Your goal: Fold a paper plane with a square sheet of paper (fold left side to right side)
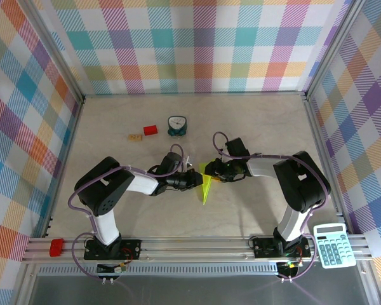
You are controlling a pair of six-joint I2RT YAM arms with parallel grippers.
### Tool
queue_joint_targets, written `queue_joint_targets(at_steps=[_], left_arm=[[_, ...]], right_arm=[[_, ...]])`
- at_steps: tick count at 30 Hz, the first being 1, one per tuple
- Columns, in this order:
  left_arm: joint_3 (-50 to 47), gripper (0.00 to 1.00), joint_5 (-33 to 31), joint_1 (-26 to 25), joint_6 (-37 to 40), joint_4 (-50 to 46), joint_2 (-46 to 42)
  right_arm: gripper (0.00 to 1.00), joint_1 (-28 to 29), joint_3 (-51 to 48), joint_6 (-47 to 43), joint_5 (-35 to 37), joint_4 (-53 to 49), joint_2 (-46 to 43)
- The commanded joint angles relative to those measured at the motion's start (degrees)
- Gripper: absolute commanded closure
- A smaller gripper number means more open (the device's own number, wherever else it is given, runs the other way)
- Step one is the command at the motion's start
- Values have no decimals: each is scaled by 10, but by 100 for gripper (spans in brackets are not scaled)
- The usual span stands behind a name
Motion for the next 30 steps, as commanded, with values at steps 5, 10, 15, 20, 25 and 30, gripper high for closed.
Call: queue_joint_targets(at_steps=[5,10,15,20,25,30], left_arm=[[-1,92,-16,7,9,-20,2],[4,94,-25,7,20,-40,1],[10,95,-35,8,34,-61,-2],[10,95,-34,8,37,-62,4],[7,96,-24,8,35,-40,5],[11,97,-15,7,37,-18,-6]], right_arm=[[60,9,1,-19,35,-43,28],[60,9,5,-22,36,-49,29],[60,10,7,-24,37,-52,30],[60,11,9,-24,33,-51,30],[60,12,11,-23,32,-51,31],[60,14,12,-23,29,-49,37]])
